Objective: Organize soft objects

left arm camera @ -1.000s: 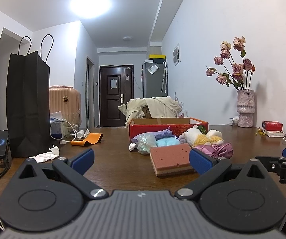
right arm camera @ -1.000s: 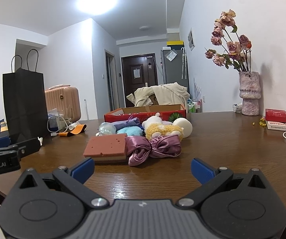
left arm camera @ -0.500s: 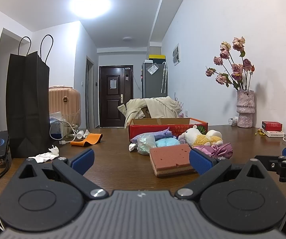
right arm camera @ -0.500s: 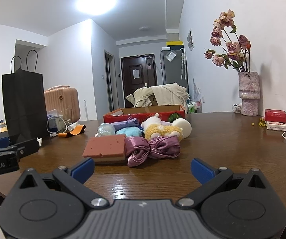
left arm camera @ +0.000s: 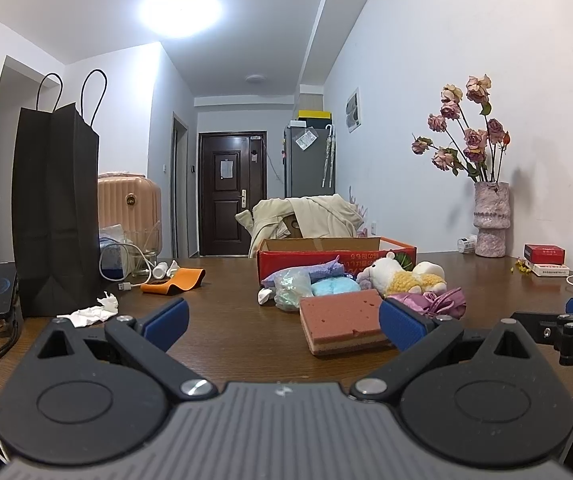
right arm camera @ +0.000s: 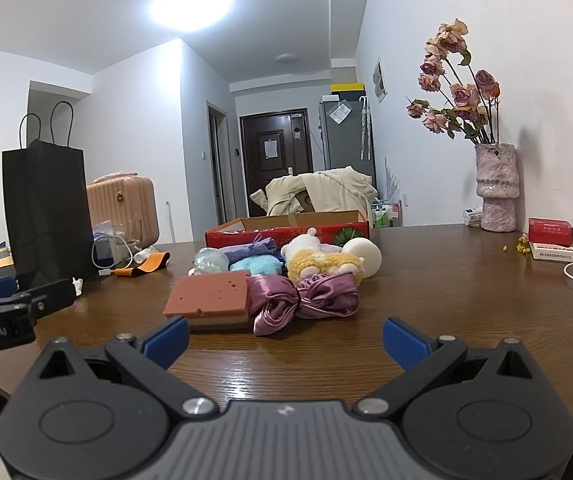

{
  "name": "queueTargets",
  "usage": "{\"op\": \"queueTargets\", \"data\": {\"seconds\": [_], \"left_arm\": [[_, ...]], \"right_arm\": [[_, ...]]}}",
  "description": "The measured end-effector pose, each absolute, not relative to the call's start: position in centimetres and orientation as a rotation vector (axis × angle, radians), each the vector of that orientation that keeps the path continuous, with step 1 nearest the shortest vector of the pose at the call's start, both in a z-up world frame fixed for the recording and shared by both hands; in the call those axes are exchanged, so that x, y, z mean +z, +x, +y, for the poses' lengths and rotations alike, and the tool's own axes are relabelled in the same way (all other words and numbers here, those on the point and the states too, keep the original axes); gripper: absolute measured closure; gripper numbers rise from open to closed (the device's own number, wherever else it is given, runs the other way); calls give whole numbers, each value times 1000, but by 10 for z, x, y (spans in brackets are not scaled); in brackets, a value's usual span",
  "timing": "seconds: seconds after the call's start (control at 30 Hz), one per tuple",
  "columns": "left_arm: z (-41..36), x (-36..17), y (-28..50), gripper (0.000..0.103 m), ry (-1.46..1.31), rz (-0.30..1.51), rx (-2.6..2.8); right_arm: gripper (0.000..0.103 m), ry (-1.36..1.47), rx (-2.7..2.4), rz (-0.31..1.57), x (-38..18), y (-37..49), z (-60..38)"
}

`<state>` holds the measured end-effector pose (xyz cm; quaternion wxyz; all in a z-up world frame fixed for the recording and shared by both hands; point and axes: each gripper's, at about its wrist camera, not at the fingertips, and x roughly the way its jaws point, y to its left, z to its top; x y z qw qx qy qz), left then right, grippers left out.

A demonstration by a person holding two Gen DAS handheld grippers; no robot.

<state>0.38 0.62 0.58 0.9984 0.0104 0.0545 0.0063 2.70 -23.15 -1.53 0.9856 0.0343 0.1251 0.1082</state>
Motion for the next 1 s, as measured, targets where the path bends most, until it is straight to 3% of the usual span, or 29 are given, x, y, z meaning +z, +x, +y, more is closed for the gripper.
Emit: {"op": "queueTargets", "data": {"seconds": [0.67,1.0], "left_arm": [[6,5,12,0,37,113,0],[25,25,75,0,-1,182,12]], "right_arm": [[0,61,221,261,-16,36,-232],[0,94,227,261,-2,88,-233]]}}
